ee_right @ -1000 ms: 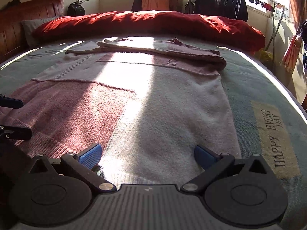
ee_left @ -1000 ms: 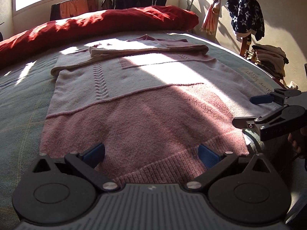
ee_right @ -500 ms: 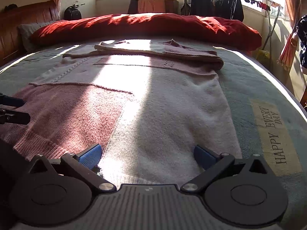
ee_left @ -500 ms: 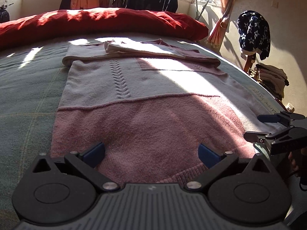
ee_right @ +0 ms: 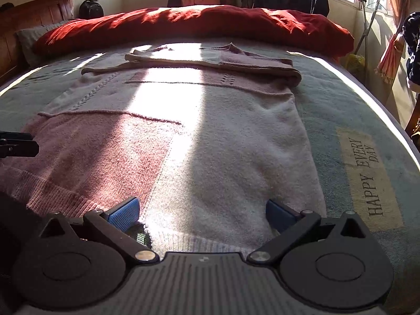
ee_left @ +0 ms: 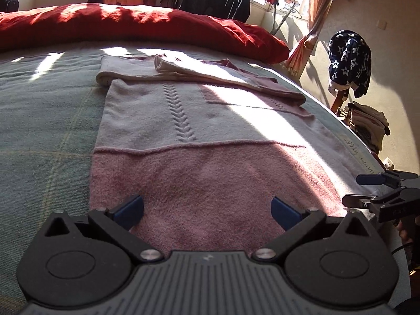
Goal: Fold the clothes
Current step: 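Move both open grippers toward the pink ribbed hem of the sweater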
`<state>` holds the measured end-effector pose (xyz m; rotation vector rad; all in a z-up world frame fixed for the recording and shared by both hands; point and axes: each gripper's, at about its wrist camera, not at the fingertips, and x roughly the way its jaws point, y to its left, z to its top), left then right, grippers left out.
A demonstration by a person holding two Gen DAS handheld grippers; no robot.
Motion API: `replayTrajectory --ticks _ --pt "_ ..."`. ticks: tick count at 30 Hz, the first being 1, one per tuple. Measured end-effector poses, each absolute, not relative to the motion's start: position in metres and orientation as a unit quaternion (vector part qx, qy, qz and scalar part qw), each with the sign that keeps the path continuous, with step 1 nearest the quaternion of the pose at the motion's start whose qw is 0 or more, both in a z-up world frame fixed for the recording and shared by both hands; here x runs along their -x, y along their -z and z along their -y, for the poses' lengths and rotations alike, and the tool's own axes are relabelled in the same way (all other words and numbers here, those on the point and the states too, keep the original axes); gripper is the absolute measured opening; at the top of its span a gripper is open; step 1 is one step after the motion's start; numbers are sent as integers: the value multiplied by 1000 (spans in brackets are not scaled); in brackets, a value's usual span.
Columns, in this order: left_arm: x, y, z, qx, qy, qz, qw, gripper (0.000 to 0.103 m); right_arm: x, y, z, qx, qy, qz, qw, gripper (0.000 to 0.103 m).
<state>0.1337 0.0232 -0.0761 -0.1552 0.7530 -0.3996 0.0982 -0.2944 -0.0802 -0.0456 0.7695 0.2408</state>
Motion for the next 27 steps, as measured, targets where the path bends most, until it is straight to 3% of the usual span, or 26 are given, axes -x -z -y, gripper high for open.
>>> replayTrajectory --ticks 8,16,21,27 --pt "-235 25 -34 104 189 -364 906 102 -123 84 295 26 -136 -388 911 103" --pt "-341 52 -30 119 157 -407 892 102 -121 96 293 35 -123 -373 919 103" --pt "-353 74 -41 119 135 -419 890 102 -118 98 294 42 -126 -360 924 103" --pt "-305 46 -32 77 151 -395 903 102 -115 98 294 51 -135 -346 927 103"
